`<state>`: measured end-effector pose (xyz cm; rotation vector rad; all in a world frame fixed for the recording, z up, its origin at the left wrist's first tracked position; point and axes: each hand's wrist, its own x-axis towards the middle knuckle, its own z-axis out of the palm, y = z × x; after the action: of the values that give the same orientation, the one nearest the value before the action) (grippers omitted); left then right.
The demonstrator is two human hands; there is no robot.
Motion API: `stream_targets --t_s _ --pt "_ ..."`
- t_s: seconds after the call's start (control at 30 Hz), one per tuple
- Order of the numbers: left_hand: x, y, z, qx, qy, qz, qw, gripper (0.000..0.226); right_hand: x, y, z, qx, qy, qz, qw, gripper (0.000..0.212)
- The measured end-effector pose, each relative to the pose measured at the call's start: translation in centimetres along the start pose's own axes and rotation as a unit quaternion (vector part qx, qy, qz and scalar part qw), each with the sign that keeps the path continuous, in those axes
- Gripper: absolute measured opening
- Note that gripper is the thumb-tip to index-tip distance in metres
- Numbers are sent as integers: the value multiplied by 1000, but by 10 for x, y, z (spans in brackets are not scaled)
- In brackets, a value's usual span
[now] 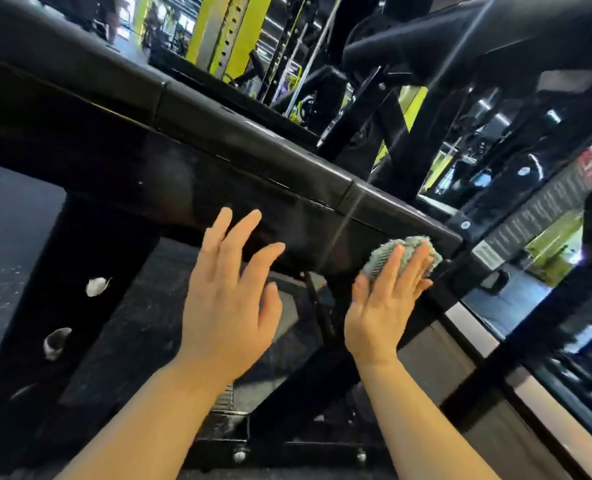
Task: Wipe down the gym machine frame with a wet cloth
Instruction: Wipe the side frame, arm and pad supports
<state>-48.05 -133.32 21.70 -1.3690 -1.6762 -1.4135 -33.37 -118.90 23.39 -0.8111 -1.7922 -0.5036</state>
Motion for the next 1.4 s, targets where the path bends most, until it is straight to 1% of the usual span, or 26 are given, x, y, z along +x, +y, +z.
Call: stream_targets --t_s 0.07,0.1,0.13,0.2,0.27,0.3,0.33,0.4,0.47,0.5,0.53,0.57,0.67,0.73,0.77,0.83,0.9,0.93,1.0,1.07,1.13,1.17,1.23,1.3,1.33,1.4 --pt "-8 9 12 1 -28 32 999 39 9 -22 4 84 29 149 985 66" --pt "-10 13 18 -5 -39 43 998 40 15 -45 9 114 40 196 973 67" --pt "-12 18 22 -19 -45 45 998 41 17 -65 12 121 50 201 971 66" --pt "-10 22 25 -43 -43 26 998 41 9 -76 18 79 44 76 993 58" --pt "-8 21 24 -34 -40 21 998 43 -4 -40 15 5 -18 -70 997 50" --pt "-7 21 23 -23 -41 25 999 43 -7 -12 10 -28 -33 -99 994 48" --pt "-6 21 22 -14 -44 26 999 43 -10 13 3 -46 -34 -81 995 49" --pt "-3 27 22 -4 -42 29 999 42 -7 40 -6 -22 1 37 999 60" --pt "4 40 29 -1 -34 50 998 39 -1 26 -2 71 35 174 982 66" --pt "8 47 31 -6 -28 58 998 38 2 7 2 108 45 208 971 65" --pt "15 54 34 -11 -20 64 998 36 4 -11 7 123 50 195 972 63" --pt "21 59 34 -17 -11 65 998 35 -1 -27 12 111 41 138 983 59" --pt "37 70 37 -18 -2 84 996 33 -11 -22 18 8 -12 -87 996 59" --pt "42 76 43 -4 -23 114 993 33 -11 13 12 -14 1 -105 994 62" --pt "42 79 46 6 -39 131 991 33 -11 30 8 -8 15 -60 998 63" --pt "40 82 51 29 -65 150 986 34 -6 51 1 63 48 86 993 63" --pt "41 85 55 40 -74 148 985 35 1 44 2 137 63 213 965 64" --pt "40 86 56 36 -74 141 987 35 3 31 3 155 61 237 957 62" --pt "38 86 56 15 -71 116 991 36 -3 9 7 165 37 169 971 59" --pt "37 86 54 0 -67 94 993 37 -21 4 2 171 -27 18 985 65" --pt "36 84 52 -8 -65 89 994 36 -31 20 -12 224 -81 -79 968 66" --pt "36 84 52 -12 -60 94 994 35 -32 25 -25 272 -100 -75 954 59" --pt "36 85 51 -23 -45 94 994 34 -22 25 -58 382 -118 32 916 44" --pt "37 87 49 -36 -29 77 996 34 -1 21 -83 447 -102 156 875 40" --pt "38 88 48 -38 -21 65 997 35 11 21 -89 449 -78 191 870 39" --pt "38 88 46 -36 -14 50 998 35 30 30 -86 418 -24 211 883 35"
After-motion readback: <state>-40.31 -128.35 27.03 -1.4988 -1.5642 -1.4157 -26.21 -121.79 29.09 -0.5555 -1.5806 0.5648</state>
